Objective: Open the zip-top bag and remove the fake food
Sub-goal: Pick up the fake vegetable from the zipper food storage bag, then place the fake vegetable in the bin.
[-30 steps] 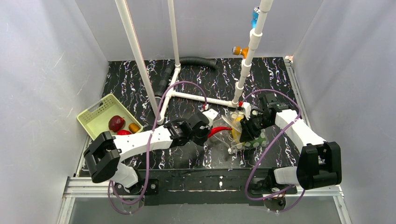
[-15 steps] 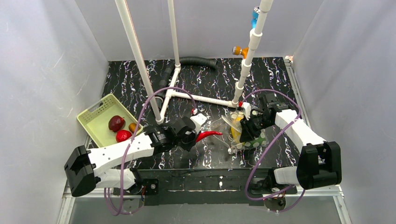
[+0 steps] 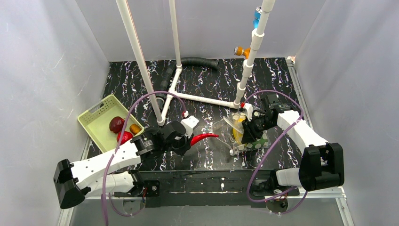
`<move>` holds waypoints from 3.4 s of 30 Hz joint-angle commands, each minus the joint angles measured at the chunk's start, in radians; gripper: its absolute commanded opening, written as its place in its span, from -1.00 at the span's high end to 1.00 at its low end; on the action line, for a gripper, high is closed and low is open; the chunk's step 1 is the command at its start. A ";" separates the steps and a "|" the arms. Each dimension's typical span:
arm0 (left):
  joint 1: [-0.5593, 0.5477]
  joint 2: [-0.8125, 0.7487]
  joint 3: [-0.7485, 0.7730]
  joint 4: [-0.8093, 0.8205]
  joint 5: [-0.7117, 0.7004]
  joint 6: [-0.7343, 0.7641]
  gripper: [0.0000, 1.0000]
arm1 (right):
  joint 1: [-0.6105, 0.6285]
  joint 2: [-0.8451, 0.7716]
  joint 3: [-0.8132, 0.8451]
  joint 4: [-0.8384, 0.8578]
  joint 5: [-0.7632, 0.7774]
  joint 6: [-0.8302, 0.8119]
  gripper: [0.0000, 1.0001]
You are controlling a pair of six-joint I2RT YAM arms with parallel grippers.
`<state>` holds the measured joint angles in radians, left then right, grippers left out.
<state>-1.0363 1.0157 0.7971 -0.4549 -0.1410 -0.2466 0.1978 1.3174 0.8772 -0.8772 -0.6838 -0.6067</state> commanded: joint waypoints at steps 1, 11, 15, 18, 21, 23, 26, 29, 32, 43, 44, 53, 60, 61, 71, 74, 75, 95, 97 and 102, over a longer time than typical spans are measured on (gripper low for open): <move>0.001 -0.069 -0.008 -0.067 -0.003 -0.045 1.00 | 0.006 0.008 0.038 -0.017 -0.015 -0.015 0.28; 0.001 -0.193 -0.035 -0.171 -0.075 -0.181 1.00 | 0.007 0.008 0.038 -0.016 -0.014 -0.015 0.28; 0.002 -0.231 -0.026 -0.244 -0.124 -0.231 1.00 | 0.005 0.009 0.039 -0.017 -0.014 -0.016 0.28; 0.002 -0.272 -0.028 -0.281 -0.148 -0.258 1.00 | 0.006 0.009 0.038 -0.016 -0.014 -0.015 0.28; 0.002 -0.310 -0.015 -0.349 -0.199 -0.306 1.00 | 0.006 0.009 0.039 -0.016 -0.014 -0.016 0.28; 0.005 -0.329 0.009 -0.422 -0.263 -0.353 1.00 | 0.007 0.011 0.038 -0.017 -0.013 -0.016 0.28; 0.008 -0.358 0.038 -0.507 -0.310 -0.404 1.00 | 0.006 0.011 0.037 -0.017 -0.015 -0.015 0.28; 0.013 -0.377 0.056 -0.565 -0.354 -0.441 1.00 | 0.006 0.014 0.039 -0.017 -0.016 -0.016 0.28; 0.016 -0.379 0.065 -0.604 -0.401 -0.475 1.00 | 0.008 0.013 0.039 -0.017 -0.014 -0.015 0.28; 0.048 -0.412 0.070 -0.618 -0.522 -0.492 1.00 | 0.009 0.011 0.038 -0.017 -0.014 -0.016 0.28; 0.054 -0.415 0.070 -0.617 -0.529 -0.489 1.00 | 0.009 0.011 0.038 -0.016 -0.014 -0.015 0.28; 0.145 -0.402 0.073 -0.529 -0.539 -0.419 1.00 | 0.011 0.011 0.039 -0.017 -0.012 -0.015 0.28; 0.223 -0.392 0.071 -0.474 -0.521 -0.377 1.00 | 0.011 0.009 0.038 -0.016 -0.011 -0.015 0.28; 0.234 -0.395 0.071 -0.469 -0.522 -0.373 1.00 | 0.012 0.009 0.038 -0.017 -0.011 -0.015 0.28; 0.363 -0.364 0.063 -0.379 -0.536 -0.354 1.00 | 0.011 0.010 0.038 -0.017 -0.011 -0.015 0.28; 0.409 -0.344 0.062 -0.350 -0.533 -0.344 1.00 | 0.011 0.008 0.038 -0.017 -0.011 -0.016 0.28; 0.421 -0.339 0.060 -0.339 -0.532 -0.337 1.00 | 0.012 0.008 0.038 -0.016 -0.011 -0.015 0.28; 0.556 -0.375 -0.017 -0.376 -0.565 -0.311 1.00 | 0.014 0.015 0.041 -0.017 -0.010 -0.017 0.28; 0.603 -0.333 -0.019 -0.336 -0.552 -0.321 1.00 | 0.015 0.017 0.041 -0.019 -0.009 -0.016 0.28; 0.765 -0.237 -0.021 -0.248 -0.518 -0.359 0.98 | 0.016 0.006 0.036 -0.016 -0.007 -0.017 0.28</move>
<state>-0.3733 0.7254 0.7895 -0.7673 -0.6411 -0.5640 0.2054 1.3289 0.8772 -0.8818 -0.6830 -0.6067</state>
